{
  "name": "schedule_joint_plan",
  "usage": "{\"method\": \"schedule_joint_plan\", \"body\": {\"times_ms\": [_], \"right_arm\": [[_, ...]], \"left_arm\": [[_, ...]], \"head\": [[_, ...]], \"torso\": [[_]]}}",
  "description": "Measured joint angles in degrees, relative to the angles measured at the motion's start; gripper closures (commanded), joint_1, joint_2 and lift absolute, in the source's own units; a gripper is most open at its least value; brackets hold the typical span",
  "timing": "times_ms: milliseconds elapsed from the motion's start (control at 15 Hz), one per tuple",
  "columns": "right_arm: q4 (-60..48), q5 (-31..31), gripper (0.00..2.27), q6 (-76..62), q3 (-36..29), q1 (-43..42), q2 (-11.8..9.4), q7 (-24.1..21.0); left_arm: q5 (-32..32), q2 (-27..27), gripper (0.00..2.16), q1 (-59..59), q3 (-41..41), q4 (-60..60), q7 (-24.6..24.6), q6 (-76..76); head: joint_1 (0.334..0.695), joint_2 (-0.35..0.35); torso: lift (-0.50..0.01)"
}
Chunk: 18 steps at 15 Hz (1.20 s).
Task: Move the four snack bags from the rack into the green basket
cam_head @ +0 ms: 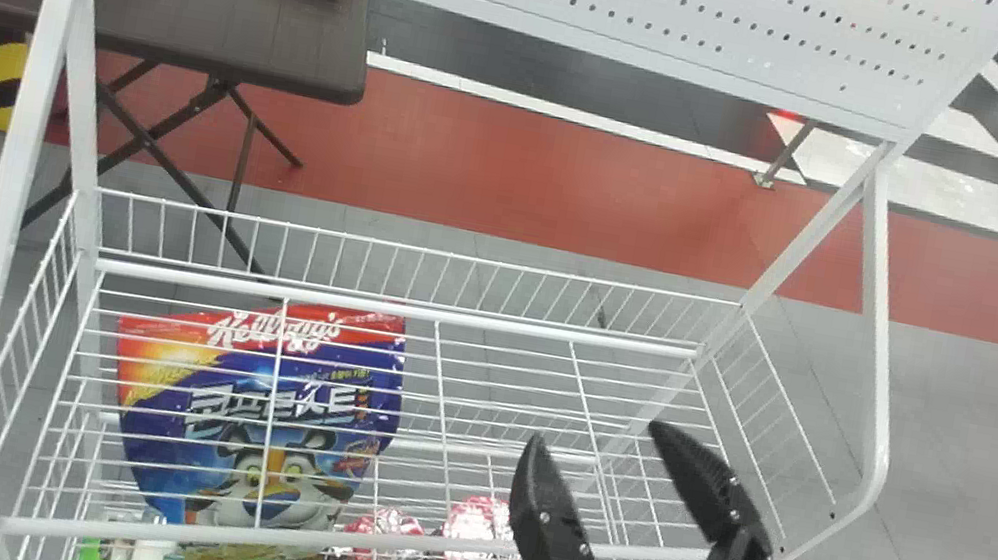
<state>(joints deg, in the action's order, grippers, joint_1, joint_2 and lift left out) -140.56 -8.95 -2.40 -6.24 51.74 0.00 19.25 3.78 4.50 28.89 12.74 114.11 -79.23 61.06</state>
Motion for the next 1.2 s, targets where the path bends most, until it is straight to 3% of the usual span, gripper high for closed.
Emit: {"method": "schedule_joint_plan", "body": {"times_ms": [200, 1200], "right_arm": [[1.52, 1.55, 0.06, -0.28, 2.03, -0.07, 0.00, -2.41], [-0.06, 0.64, 0.06, 2.01, 0.79, 0.38, 0.00, -2.44]], "left_arm": [[0.00, 0.25, 1.46, 0.29, 0.00, 0.17, -0.05, -0.27], [0.00, 0.42, 1.47, 0.90, -0.09, 1.20, -0.12, -0.28]], "head": [[0.695, -0.350], [0.695, -0.350]], "torso": [[0.000], [0.000]]}}
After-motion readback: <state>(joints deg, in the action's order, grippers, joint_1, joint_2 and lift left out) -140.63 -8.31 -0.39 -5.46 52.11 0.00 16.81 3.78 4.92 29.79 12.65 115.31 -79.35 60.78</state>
